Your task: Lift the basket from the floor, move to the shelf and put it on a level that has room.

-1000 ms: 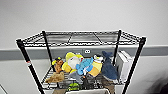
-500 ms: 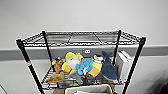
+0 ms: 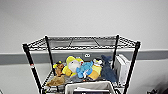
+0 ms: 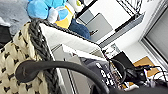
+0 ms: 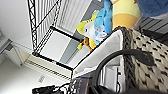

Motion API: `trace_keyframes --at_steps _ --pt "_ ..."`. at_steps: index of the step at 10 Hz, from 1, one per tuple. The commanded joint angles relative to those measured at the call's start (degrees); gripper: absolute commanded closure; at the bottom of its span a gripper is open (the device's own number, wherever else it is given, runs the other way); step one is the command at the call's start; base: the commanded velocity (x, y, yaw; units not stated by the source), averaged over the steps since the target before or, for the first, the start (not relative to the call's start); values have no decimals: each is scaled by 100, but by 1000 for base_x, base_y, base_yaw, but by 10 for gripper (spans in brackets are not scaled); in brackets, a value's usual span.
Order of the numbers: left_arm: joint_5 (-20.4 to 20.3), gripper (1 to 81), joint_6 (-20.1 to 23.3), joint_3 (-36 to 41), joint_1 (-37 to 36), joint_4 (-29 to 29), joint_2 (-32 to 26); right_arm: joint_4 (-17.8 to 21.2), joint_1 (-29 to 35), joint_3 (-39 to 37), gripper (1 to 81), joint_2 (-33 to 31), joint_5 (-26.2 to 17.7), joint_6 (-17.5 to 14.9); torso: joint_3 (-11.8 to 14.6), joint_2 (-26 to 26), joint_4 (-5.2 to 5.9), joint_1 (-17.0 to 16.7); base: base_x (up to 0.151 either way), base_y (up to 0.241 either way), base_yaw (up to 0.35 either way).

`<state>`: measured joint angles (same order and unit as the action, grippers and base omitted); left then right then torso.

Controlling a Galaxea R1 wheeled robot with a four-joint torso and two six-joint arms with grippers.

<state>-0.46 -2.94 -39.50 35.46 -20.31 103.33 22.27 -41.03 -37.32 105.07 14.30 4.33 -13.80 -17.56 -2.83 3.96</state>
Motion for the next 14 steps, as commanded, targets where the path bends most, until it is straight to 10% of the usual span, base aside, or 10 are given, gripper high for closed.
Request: trace_keyframes --at_steps 1,14 --pt "20 811 -110 451 -966 45 -127 -4 942 516 811 -203 -50 51 -13 2 0 2 0 0 0" --pt "530 811 -1613 952 -3251 45 -338 1447 3219 946 811 -581 -700 86 85 -9 0 -11 0 0 0"
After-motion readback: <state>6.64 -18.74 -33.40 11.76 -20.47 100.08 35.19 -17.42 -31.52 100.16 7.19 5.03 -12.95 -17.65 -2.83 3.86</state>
